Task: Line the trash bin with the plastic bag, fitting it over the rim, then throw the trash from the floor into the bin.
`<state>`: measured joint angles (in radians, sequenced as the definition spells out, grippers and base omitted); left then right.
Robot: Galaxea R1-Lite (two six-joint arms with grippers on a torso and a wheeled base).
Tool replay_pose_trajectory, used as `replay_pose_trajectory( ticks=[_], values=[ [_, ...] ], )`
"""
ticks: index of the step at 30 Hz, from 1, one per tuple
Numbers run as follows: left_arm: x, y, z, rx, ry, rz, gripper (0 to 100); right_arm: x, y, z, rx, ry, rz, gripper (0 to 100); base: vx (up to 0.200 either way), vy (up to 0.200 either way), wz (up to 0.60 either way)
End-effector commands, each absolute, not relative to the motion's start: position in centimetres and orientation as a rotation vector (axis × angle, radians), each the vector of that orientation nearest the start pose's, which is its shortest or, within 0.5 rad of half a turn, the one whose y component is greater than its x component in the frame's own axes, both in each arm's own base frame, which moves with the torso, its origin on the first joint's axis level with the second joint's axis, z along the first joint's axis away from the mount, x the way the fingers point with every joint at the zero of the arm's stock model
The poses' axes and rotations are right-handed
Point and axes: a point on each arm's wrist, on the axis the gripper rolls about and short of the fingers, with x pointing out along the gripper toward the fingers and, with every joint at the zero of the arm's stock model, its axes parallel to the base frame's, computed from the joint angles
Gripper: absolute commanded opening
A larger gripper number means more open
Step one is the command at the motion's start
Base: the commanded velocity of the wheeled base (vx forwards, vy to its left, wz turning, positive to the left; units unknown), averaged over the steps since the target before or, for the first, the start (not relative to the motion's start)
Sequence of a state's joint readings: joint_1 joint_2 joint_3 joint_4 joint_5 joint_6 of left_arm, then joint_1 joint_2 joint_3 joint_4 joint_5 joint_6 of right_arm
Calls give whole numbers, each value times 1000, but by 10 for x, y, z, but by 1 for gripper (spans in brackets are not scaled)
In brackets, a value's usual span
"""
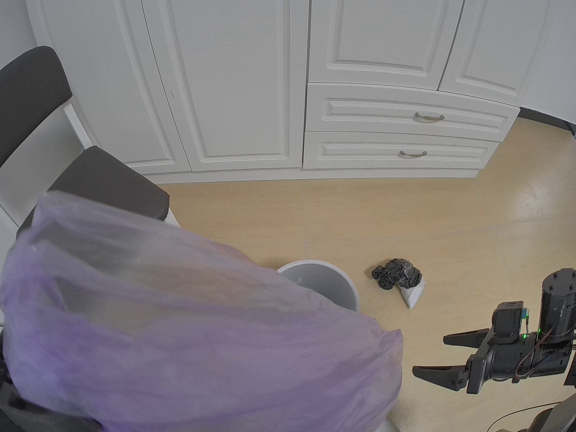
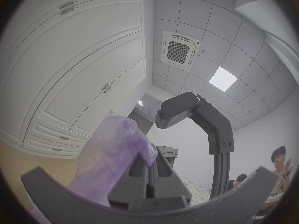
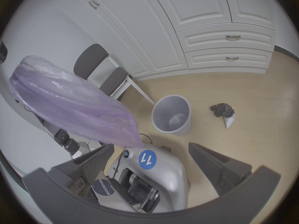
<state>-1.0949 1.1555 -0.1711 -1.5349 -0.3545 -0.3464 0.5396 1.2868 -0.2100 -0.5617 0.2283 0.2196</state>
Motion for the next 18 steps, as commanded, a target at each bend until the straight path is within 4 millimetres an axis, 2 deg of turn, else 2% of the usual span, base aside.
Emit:
replay_pose_trajectory(
  ticks=[1, 5, 9, 18],
  values=[
    [49, -114, 223, -495, -312, -1503, 0, 133, 88, 113, 121, 649, 695, 100, 0, 0, 0],
    [48, -111, 224, -497, -320, -1503, 0, 139, 89, 112, 146, 666, 673, 100, 0, 0, 0],
    [48, -111, 223, -497, -318, -1503, 0, 146, 90, 123, 254, 604, 646, 100, 0, 0, 0],
    [48, -111, 224, -498, -319, -1508, 0, 153, 86, 134, 301, 540, 613, 100, 0, 0, 0]
  ],
)
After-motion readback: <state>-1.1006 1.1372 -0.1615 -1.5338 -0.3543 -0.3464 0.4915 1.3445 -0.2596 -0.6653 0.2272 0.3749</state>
